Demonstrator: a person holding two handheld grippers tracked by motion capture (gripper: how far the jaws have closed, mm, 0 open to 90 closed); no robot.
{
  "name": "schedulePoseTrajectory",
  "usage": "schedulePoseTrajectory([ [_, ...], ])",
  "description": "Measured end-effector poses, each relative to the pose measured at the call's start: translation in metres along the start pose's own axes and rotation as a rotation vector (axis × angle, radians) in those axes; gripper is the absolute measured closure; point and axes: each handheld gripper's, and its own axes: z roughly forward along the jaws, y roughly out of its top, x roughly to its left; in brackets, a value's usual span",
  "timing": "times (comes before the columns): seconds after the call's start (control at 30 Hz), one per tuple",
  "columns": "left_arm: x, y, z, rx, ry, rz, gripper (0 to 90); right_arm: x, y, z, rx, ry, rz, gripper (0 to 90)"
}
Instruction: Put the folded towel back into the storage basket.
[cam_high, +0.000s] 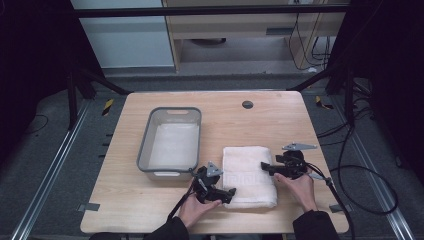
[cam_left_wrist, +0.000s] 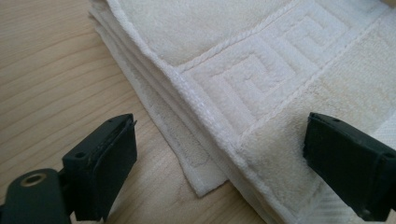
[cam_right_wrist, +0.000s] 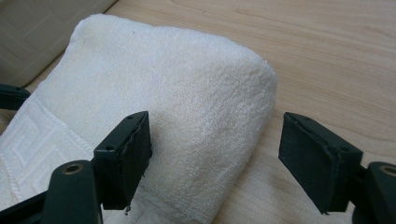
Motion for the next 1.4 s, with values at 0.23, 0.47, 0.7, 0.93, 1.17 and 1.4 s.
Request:
schedulePoseTrajectory([
  [0.23,0.003,-0.001,0.008,0.023,-0.039,-0.024,5.4,-0.001,-0.002,0.005,0.024,0.003,0.006,26.3],
  [0.47,0.001,-0.001,0.011,0.023,-0.038,-0.004,4.0,0.0,-0.004,0.01,0.037,0.005,0.013,27.0],
  [0.7,-0.004,0.0,0.013,0.016,-0.066,0.002,11.5,0.002,-0.005,0.012,0.046,0.016,0.022,30.8],
  [0.93,-0.004,0.002,0.013,0.011,-0.118,-0.013,25.3,0.002,-0.007,0.014,0.048,0.039,0.041,36.0],
  [1.17,-0.002,0.002,0.012,0.013,-0.139,-0.033,35.3,0.002,-0.008,0.016,0.061,0.061,0.067,41.0],
  [1.4,0.001,0.002,0.011,0.025,-0.17,-0.093,49.9,0.002,-0.007,0.017,0.07,0.088,0.089,49.2],
])
